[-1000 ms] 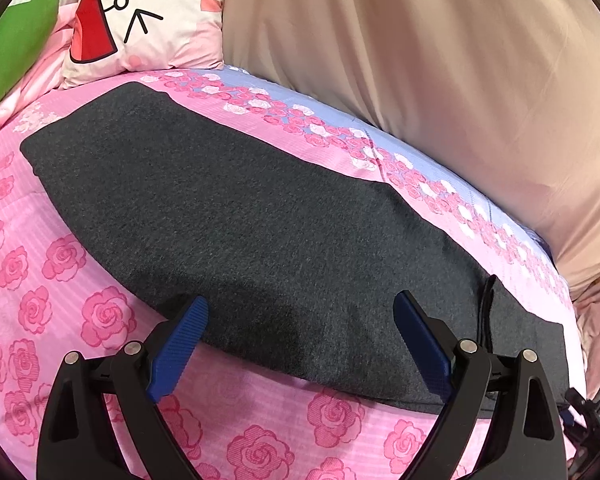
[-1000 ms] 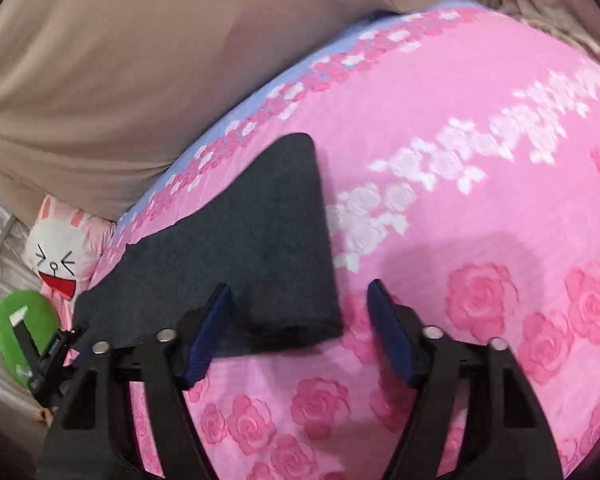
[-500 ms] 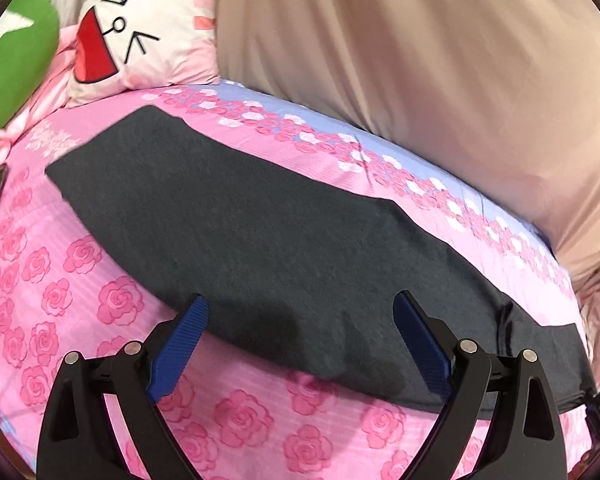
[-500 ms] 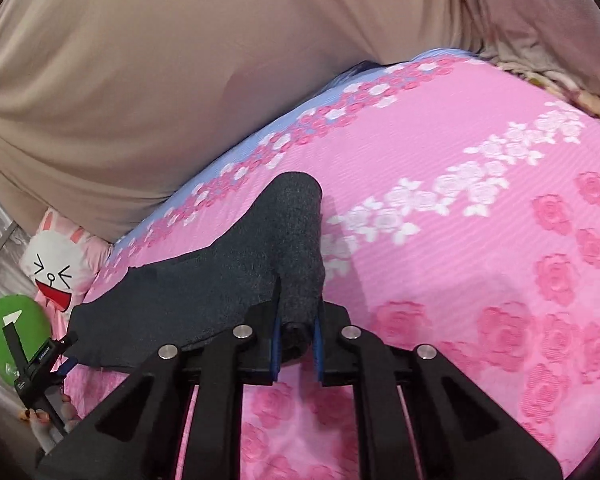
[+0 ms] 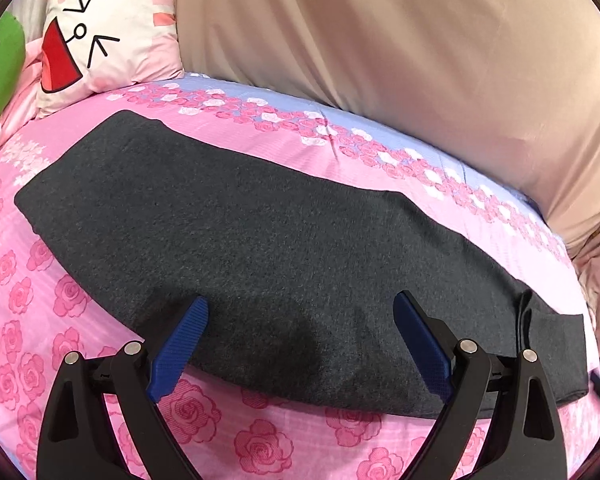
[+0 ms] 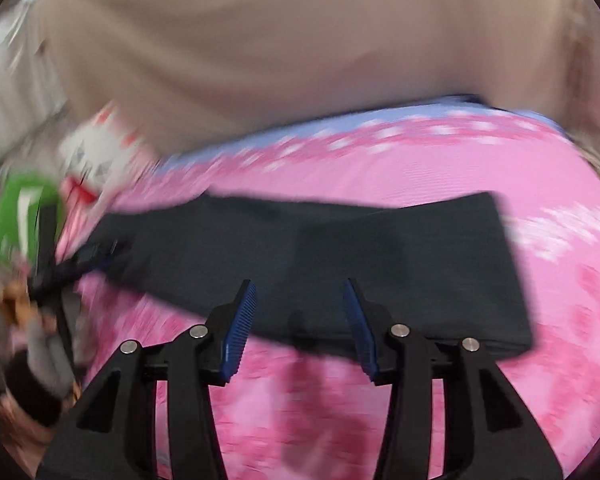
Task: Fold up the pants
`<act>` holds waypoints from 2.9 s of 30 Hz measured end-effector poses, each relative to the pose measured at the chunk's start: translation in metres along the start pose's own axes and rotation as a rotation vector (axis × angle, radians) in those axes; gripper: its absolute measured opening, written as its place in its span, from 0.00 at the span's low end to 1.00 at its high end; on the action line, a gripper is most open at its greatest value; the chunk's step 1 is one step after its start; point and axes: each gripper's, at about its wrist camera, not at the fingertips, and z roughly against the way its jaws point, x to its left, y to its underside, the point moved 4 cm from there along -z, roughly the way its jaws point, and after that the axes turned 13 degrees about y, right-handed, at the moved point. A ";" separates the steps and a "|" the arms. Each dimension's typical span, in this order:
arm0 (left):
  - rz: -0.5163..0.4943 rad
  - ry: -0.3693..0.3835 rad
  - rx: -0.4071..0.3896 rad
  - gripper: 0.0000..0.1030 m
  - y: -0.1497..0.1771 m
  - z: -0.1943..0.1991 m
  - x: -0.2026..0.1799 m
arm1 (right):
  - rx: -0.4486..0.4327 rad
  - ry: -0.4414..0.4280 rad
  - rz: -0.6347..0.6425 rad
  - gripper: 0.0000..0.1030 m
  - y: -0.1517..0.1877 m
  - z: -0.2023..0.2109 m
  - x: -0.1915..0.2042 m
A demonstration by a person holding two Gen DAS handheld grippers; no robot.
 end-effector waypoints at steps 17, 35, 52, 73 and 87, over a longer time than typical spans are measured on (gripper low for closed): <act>0.091 0.106 -0.024 0.89 -0.001 0.005 0.013 | 0.044 -0.018 -0.046 0.09 -0.050 -0.044 0.024; 0.136 0.157 -0.034 0.89 -0.001 0.006 0.020 | 0.078 0.097 -0.096 0.06 -0.051 -0.061 -0.001; 0.184 0.208 -0.049 0.89 -0.001 0.010 0.027 | 0.123 0.172 0.050 0.60 -0.025 -0.057 0.025; 0.188 0.209 -0.052 0.89 0.000 0.010 0.027 | 0.093 0.116 0.115 0.20 -0.037 -0.034 0.022; 0.196 0.218 -0.060 0.89 0.000 0.011 0.029 | 0.075 0.132 0.096 0.07 -0.039 -0.045 0.021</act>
